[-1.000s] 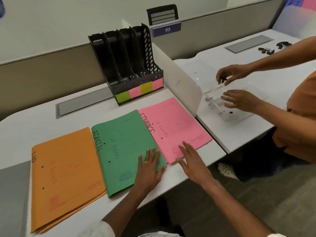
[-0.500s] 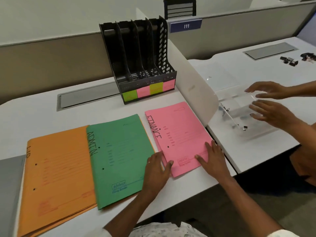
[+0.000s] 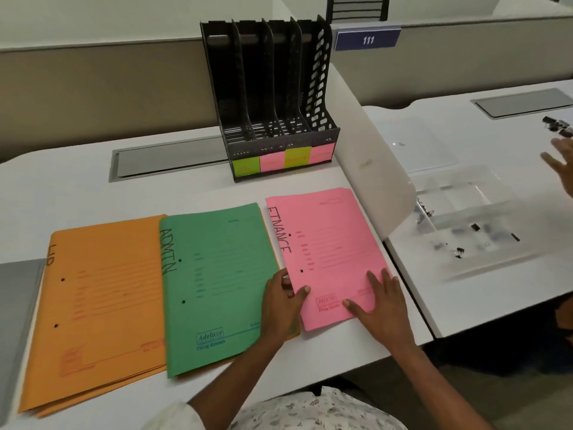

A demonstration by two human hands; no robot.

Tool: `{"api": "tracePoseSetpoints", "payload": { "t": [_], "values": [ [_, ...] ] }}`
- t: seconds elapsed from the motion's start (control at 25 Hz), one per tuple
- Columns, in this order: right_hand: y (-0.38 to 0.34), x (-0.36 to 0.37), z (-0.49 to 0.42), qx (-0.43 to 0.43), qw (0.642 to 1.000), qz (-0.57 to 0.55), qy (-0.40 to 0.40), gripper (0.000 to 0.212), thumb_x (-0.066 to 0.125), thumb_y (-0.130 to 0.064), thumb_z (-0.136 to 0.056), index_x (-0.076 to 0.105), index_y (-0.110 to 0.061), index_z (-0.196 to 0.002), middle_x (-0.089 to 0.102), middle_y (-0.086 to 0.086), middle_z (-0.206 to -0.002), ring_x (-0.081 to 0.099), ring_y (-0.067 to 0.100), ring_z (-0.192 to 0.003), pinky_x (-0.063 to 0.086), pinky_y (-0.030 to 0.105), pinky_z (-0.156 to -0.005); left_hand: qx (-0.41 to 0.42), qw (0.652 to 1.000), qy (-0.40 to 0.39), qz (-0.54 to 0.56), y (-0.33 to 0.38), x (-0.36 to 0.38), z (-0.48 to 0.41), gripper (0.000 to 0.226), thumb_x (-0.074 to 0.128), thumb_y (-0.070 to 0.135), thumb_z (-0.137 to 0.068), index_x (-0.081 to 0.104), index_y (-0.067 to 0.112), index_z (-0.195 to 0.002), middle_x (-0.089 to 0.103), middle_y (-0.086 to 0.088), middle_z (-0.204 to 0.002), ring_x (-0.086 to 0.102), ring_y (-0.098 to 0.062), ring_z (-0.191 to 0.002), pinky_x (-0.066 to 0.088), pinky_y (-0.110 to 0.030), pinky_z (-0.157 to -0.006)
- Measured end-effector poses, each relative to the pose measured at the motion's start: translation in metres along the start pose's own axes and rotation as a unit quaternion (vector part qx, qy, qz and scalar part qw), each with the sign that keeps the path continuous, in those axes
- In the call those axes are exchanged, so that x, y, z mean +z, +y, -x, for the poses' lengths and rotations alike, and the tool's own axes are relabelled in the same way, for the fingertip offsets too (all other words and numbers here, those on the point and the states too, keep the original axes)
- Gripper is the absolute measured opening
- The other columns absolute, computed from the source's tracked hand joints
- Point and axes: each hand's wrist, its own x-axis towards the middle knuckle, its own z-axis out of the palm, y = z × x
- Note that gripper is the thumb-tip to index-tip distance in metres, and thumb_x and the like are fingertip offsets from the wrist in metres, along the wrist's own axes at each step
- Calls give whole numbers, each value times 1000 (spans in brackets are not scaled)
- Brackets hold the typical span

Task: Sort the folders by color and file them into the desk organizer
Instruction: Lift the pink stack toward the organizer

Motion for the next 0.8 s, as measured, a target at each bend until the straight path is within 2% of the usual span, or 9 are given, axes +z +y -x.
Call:
{"api": "tracePoseSetpoints", "payload": {
  "t": [0.08,0.2,0.32,0.44,0.48,0.56,0.64,0.68,0.8],
  "values": [
    [2,-3,0,-4,1000,-4,-8,105,58,-78,-77,23,-24,-160,11,12,-170,5,34,-157,12,53,-126,13,1000,24,11,4,-1,2,44,80,18,-86,58,21,-124,65,3,-113,65,-18,-98,55,-24,-80],
    [-3,-11,-3,1,999,-34,-28,99,56,-74,-81,23,-23,-159,11,10,-170,9,34,-157,15,56,-126,23,993,-13,112,14,-3,11,39,74,13,-91,55,36,-116,70,15,-112,70,-13,-100,59,-20,-75],
    [-17,-32,-18,-1,984,-180,3,90,57,-63,-89,18,-23,-159,24,7,-166,26,28,-152,30,58,-121,17,970,-41,239,27,-13,16,40,71,18,-91,57,30,-127,75,-1,-118,72,-22,-105,61,-28,-79],
    [-31,-64,-45,8,951,-307,34,81,57,-55,-94,16,-29,-159,31,0,-164,35,21,-148,35,47,-118,25,961,-53,269,41,-37,14,46,69,25,-89,58,31,-134,74,-1,-124,74,-23,-106,62,-31,-80],
    [-36,-77,-55,12,934,-356,32,76,57,-52,-95,21,-31,-158,37,-2,-161,42,18,-143,39,44,-115,27,961,-57,268,45,-48,11,47,69,27,-90,59,34,-134,73,0,-126,74,-24,-106,62,-31,-79],
    [-42,-101,-74,5,871,-491,7,55,61,-35,-99,41,-32,-150,57,-2,-147,61,11,-124,51,39,-103,29,964,-62,256,50,-72,3,46,68,30,-90,59,39,-134,72,0,-128,73,-26,-107,62,-31,-80],
    [-42,-128,-90,-23,811,-582,-57,43,63,-20,-97,58,-30,-138,70,7,-130,70,16,-109,59,34,-87,40,970,-45,236,58,-94,-11,45,68,33,-89,60,44,-132,73,-1,-127,73,-26,-109,61,-29,-81],
    [-42,-143,-95,-50,798,-593,-91,43,65,-19,-95,61,-29,-136,72,9,-125,72,20,-107,61,34,-83,50,973,-32,225,65,-102,-20,43,68,33,-90,61,46,-131,73,-1,-127,72,-26,-109,61,-27,-80],
    [-50,-181,-104,-139,817,-538,-156,42,74,-26,-90,64,-26,-131,74,10,-122,74,30,-107,62,36,-80,92,979,5,181,89,-114,-52,42,64,33,-93,61,46,-132,73,4,-126,72,-29,-106,62,-28,-78]
  ]
}}
